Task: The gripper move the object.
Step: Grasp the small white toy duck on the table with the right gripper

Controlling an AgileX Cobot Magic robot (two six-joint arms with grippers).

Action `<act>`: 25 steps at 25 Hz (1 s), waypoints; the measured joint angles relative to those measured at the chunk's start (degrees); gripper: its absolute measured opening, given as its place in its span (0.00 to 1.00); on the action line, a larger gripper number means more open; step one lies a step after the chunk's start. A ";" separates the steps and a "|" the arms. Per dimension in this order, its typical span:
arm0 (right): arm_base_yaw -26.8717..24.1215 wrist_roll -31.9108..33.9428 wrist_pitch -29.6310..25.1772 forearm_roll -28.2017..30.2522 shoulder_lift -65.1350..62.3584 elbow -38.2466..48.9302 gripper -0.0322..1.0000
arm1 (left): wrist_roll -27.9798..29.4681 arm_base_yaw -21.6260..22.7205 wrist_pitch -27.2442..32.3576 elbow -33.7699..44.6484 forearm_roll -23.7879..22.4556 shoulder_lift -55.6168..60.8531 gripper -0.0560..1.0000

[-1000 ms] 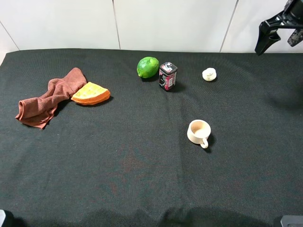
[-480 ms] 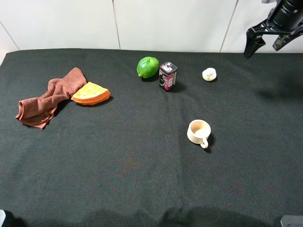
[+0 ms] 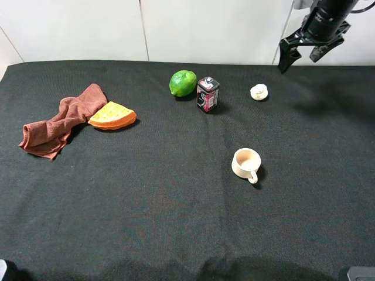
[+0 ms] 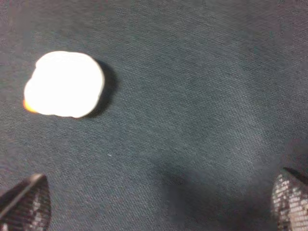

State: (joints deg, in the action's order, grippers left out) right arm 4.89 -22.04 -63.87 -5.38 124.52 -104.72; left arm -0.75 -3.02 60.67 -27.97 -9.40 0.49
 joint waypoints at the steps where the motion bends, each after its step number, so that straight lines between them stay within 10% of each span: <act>1: 0.29 -0.05 0.00 0.00 0.27 0.00 0.70 | 0.00 0.00 0.00 0.00 0.00 0.00 0.99; 25: 7.88 -1.54 3.97 -0.87 3.79 -0.11 0.70 | 0.00 0.00 0.00 0.00 0.00 0.00 0.99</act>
State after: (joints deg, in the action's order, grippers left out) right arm 12.77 -23.59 -59.89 -6.25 128.31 -104.83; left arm -0.75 -3.02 60.67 -27.97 -9.40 0.49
